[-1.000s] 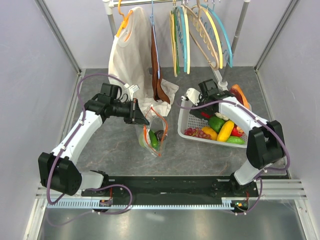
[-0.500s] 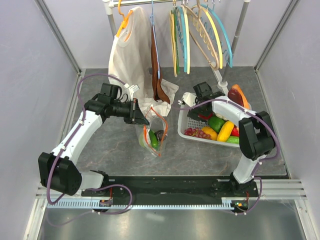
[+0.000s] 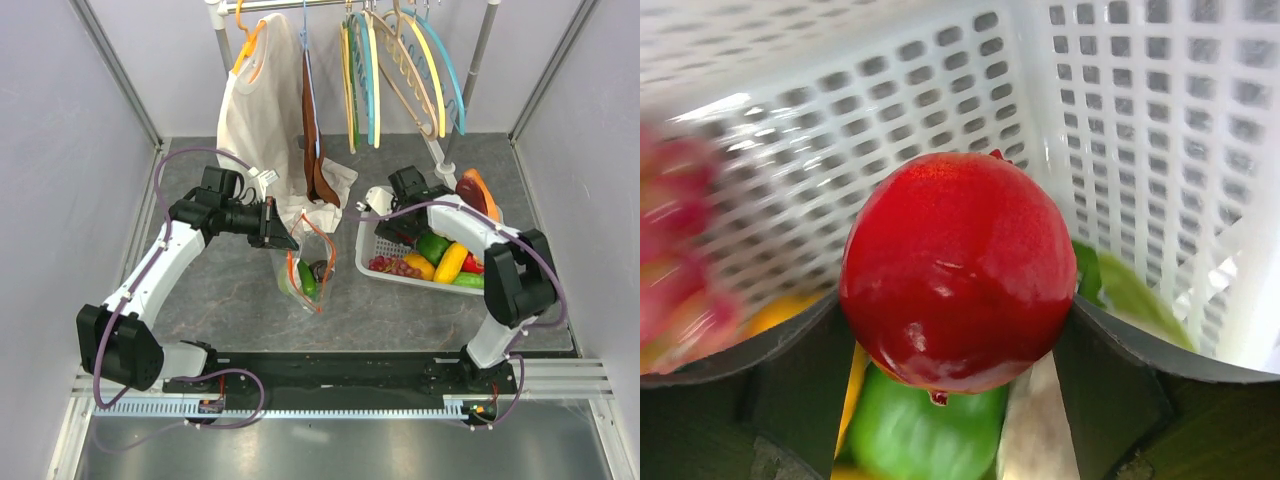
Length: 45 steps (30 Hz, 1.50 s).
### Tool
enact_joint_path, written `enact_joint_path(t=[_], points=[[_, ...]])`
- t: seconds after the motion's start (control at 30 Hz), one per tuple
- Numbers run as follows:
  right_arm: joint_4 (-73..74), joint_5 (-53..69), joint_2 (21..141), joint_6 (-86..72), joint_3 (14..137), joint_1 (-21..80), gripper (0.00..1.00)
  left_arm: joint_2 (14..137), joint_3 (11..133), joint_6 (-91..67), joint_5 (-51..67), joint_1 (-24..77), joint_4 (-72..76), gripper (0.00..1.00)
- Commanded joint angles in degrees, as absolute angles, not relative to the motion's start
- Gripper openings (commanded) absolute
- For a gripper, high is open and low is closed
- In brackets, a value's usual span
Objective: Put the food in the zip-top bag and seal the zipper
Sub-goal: Pick up the fake fruit from the bin, then place the fake fruit in the zipper food storage bag.
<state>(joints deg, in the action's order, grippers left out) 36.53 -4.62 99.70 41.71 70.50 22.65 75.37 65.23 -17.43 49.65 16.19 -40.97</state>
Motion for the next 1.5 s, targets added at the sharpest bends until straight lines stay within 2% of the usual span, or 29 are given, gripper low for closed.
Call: enact_joint_path(t=[0.0,0.17,0.4,0.63,0.77,0.9,1.03,1.3,1.4,1.43,1.47], points=[[44.8,4.1,89.5,36.6,74.5,23.0,0.69,74.9,66.2,-17.2,50.2,16.0,-41.3,0.02],[54.3,13.3,82.4,33.0,75.8,23.3,0.69,75.1,66.2,-17.6,49.9,15.9,-41.2,0.02],[60.1,30.2,71.7,33.3,73.6,25.9,0.67,75.4,67.0,-17.7,47.3,15.8,-43.0,0.02],[56.3,36.3,75.3,25.3,82.7,35.2,0.65,76.6,68.0,-17.0,45.6,15.6,-44.8,0.02],[51.4,36.6,80.3,21.2,91.7,42.0,0.65,76.6,68.9,-16.9,44.4,15.6,-45.5,0.02],[49.3,34.5,85.8,20.4,95.4,46.2,0.65,77.0,70.0,-16.3,44.6,15.6,-46.8,0.02],[47.3,29.7,90.5,23.2,93.3,48.9,0.66,77.0,70.8,-16.3,45.8,15.5,-47.3,0.02],[40.1,17.9,91.8,23.0,86.6,49.0,0.69,76.6,71.1,-16.9,50.8,14.6,-46.6,0.02],[39.6,12.8,93.8,20.6,88.9,49.6,0.85,76.9,70.8,-16.9,51.3,14.6,-46.4,0.02],[39.6,12.3,94.1,20.2,89.5,49.7,0.95,76.8,70.7,-16.8,51.2,14.6,-46.4,0.02],[39.5,12.3,93.9,20.0,90.1,49.9,0.98,76.8,70.6,-16.9,51.2,14.5,-46.4,0.02]])
